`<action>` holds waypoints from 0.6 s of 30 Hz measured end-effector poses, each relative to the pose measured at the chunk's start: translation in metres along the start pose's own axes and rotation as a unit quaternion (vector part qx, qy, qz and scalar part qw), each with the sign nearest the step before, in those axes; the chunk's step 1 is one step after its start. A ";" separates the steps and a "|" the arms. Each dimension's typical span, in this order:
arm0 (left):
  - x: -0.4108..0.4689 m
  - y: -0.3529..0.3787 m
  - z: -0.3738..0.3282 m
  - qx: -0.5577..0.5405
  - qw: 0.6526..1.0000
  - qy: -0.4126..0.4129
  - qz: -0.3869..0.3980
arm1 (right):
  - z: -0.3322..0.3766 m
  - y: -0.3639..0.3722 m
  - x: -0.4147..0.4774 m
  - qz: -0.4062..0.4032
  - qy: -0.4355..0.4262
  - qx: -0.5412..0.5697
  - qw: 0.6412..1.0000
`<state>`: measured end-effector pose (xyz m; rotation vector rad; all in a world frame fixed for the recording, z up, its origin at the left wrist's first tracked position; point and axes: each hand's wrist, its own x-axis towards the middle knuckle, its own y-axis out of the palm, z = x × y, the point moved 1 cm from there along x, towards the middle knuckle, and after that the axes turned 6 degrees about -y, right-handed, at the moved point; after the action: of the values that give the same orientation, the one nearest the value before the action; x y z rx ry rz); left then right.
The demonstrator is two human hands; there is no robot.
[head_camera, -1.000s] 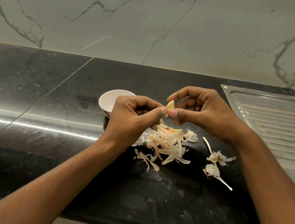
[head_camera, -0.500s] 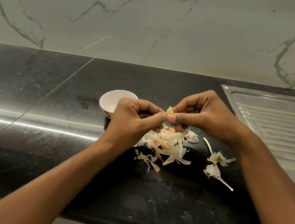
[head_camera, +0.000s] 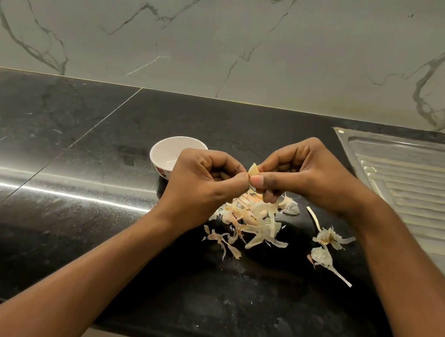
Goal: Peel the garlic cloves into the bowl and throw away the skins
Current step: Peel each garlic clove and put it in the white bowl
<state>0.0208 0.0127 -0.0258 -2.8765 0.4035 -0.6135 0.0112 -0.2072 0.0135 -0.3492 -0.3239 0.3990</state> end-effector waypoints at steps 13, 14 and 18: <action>0.002 0.001 -0.002 -0.040 0.998 -0.017 -0.053 | 0.002 -0.008 -0.003 -0.029 -0.002 -0.012 0.999; 0.002 0.001 -0.002 -0.041 0.998 -0.018 -0.049 | 0.002 -0.007 -0.003 -0.029 -0.004 -0.025 0.999; 0.001 0.002 -0.001 -0.029 0.999 -0.018 -0.033 | 0.002 -0.005 -0.002 -0.031 -0.010 -0.074 0.997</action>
<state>0.0207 0.0103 -0.0249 -2.9619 0.3267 -0.5683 0.0103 -0.2121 0.0163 -0.4790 -0.3839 0.3194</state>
